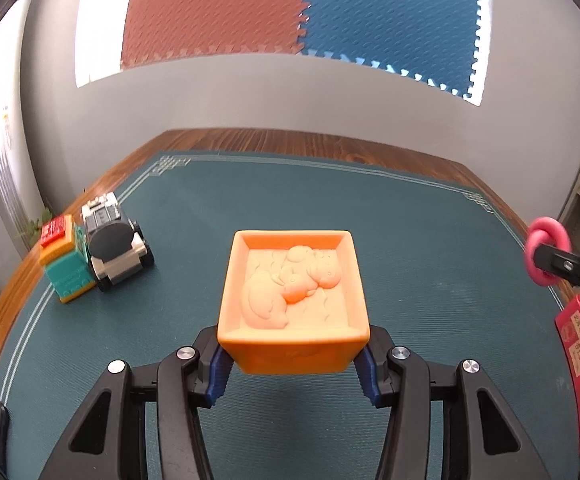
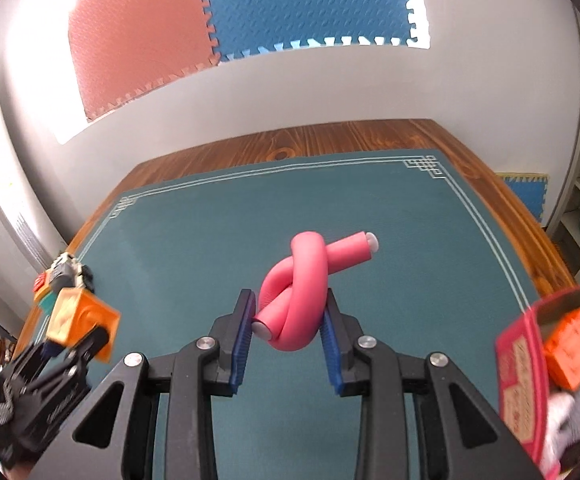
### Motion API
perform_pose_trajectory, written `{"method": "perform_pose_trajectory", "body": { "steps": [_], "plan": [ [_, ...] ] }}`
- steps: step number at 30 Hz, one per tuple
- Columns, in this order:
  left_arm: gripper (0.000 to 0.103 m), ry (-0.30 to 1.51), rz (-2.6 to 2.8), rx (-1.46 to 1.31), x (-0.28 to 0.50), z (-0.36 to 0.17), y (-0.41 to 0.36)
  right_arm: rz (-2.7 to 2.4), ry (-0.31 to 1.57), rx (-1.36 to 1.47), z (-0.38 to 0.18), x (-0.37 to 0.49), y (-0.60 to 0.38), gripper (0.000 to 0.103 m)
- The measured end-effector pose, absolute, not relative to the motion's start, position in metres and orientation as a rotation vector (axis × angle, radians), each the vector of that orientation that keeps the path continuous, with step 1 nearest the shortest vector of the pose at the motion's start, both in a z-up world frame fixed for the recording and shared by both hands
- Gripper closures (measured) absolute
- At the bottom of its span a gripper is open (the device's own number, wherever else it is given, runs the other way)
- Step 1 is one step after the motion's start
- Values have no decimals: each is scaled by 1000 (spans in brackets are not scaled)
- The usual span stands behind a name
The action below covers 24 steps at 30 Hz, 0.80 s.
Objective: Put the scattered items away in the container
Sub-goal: 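Carry the cube with the left gripper while the right gripper carries the pink knot to the box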
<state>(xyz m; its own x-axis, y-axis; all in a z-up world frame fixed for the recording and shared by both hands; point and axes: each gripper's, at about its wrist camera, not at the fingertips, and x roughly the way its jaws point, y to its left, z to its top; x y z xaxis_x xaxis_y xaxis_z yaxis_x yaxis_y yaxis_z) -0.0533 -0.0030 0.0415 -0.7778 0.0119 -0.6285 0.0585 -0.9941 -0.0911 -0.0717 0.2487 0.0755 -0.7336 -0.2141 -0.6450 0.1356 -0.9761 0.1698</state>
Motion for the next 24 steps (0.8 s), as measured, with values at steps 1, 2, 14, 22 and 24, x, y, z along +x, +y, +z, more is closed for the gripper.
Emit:
{"method": "perform_pose_trajectory", "body": {
  "steps": [1,2,14,22,24],
  "plan": [
    [50,151,-2942,1028,-52,43,0,-2766,-163,1035,77,-64,253,68],
    [50,137,-2950,1019,-50,45,3,-2774,-161,1024,79,-55,257,68],
    [50,70,-3039,1037,-20,51,50,-2999,-216,967,93,35,357,68],
    [50,56,-3113,1110,-12,59,101,-3132,-338,957,105,72,436,68],
    [50,48,-3139,1124,-10,63,118,-3138,-330,952,107,74,446,68]
  ]
}}
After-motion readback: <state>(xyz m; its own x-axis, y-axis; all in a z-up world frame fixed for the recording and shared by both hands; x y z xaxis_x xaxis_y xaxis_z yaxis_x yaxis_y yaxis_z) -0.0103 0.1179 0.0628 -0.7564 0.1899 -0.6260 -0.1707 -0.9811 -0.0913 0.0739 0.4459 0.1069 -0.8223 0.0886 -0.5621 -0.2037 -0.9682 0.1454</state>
